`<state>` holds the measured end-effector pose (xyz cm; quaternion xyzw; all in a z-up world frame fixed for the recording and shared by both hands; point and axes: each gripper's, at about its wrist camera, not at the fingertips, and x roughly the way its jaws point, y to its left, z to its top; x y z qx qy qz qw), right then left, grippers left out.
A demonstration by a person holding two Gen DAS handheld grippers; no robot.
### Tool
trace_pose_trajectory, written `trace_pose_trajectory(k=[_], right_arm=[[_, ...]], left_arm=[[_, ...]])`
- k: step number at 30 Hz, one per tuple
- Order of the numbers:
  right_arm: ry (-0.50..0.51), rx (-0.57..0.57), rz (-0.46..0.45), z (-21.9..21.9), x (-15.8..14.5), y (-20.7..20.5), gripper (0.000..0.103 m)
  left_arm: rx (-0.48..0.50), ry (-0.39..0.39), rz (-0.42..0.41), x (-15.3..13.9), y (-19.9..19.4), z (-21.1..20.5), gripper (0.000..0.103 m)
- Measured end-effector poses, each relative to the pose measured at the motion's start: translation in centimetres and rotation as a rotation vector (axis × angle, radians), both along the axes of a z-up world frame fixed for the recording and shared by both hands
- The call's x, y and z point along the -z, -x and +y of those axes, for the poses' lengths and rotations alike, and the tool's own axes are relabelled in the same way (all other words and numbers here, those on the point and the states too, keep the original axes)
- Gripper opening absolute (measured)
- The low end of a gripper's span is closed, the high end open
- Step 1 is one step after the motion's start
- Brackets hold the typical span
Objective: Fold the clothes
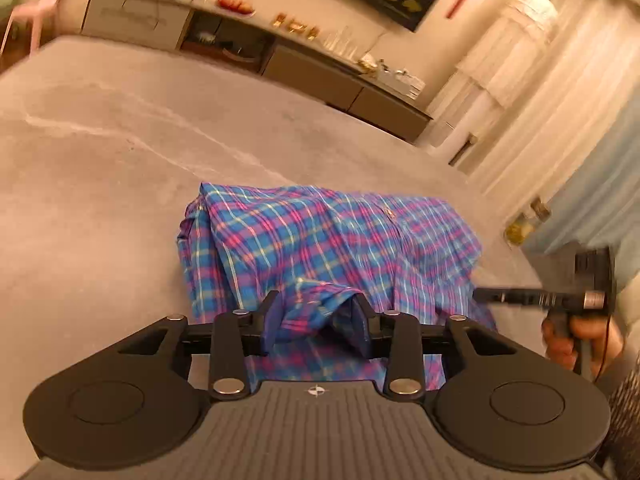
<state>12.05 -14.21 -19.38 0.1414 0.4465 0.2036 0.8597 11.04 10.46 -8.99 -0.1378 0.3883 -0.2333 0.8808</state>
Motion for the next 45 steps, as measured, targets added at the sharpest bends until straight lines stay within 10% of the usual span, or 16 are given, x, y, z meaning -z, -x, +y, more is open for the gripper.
trace_pose_trajectory(k=[3,5,8,14,18,22,26,32,35,37,42,45], right_arm=[[0.045,-0.02,0.013,1.3,1.1,-0.6,0.047],[0.084,-0.047,0.014,2.6,1.4,-0.8,0.015],[0.064,-0.05,-0.017,3.9,0.1,0.7,0.01],[-0.088,-0.004,0.03,5.1,-1.6,5.4,0.009],[-0.069,-0.023,0.116,5.1,1.2,5.7,0.014],[-0.029,-0.081,-0.019,3.4,-3.7,7.8,0.041],[0.249,-0.099,-0.174,1.8,-5.8,8.8,0.042],[0.798,-0.377,-0.374,6.1,-1.8,9.2,0.05],[0.9,-0.493,-0.489,7.8,-0.5,9.4,0.039],[0.872,-0.501,-0.476,8.1,-1.3,9.1,0.003],[0.654,-0.517,-0.444,8.2,-5.4,10.9,0.001],[0.514,-0.541,-0.407,8.1,-7.3,12.8,0.001]], left_arm=[[0.07,-0.067,0.0,1.1,1.0,-1.4,0.04],[0.075,-0.119,0.017,2.4,0.6,-2.2,0.04],[0.022,-0.12,0.035,3.4,-0.3,-1.8,0.04],[-0.129,-0.072,-0.038,0.9,0.1,1.3,0.04],[-0.182,-0.181,-0.081,-0.4,0.7,1.2,0.04],[-0.061,-0.339,-0.269,-3.5,4.7,-2.3,0.044],[0.136,-0.463,-0.4,-4.5,7.5,-7.2,0.057],[0.354,-0.621,-0.359,1.1,5.9,-14.2,0.056],[0.35,-0.663,-0.353,2.3,4.5,-14.8,0.027],[0.33,-0.656,-0.365,1.3,4.2,-14.3,0.01],[0.188,-0.567,-0.4,-3.8,4.8,-9.1,0.008],[0.277,-0.589,-0.325,-2.6,5.3,-8.0,0.008]])
